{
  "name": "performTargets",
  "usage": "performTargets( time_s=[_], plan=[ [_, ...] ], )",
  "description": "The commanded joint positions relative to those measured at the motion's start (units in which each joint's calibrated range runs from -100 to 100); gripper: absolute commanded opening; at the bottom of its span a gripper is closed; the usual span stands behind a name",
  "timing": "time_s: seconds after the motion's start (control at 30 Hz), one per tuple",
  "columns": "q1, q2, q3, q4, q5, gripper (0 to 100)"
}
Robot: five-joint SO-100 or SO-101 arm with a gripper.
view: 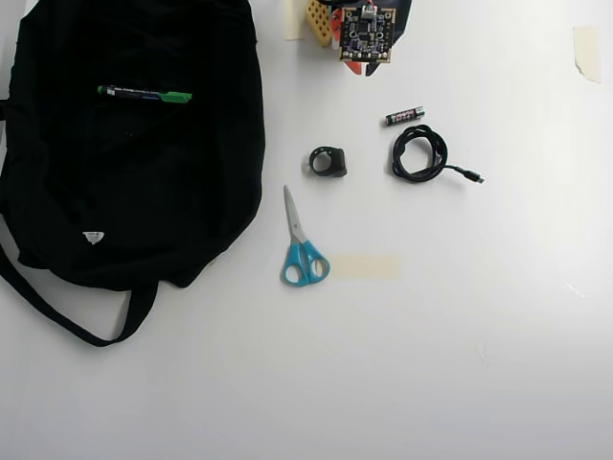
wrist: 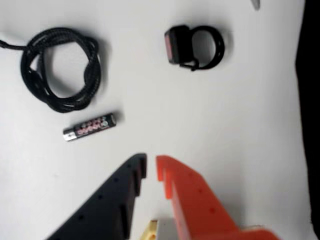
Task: Put the green marker into the black bag
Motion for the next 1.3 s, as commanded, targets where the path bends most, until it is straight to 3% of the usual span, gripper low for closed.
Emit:
performTargets(
  time_s=[0.0,0.27,0.53,0.83,1.27],
  plan=[
    [-0.26,-6.25,7.94,-5.27,0.24,2],
    [-0.71,-11.39,12.07,-9.23,0.34,2],
    [-3.48,-12.06,17.19,-19.65,0.29,2],
    [-3.48,-23.09,35.43,-31.88,0.34,2],
    [-2.73,-35.87,48.37,-32.66,2.44,2]
  ],
)
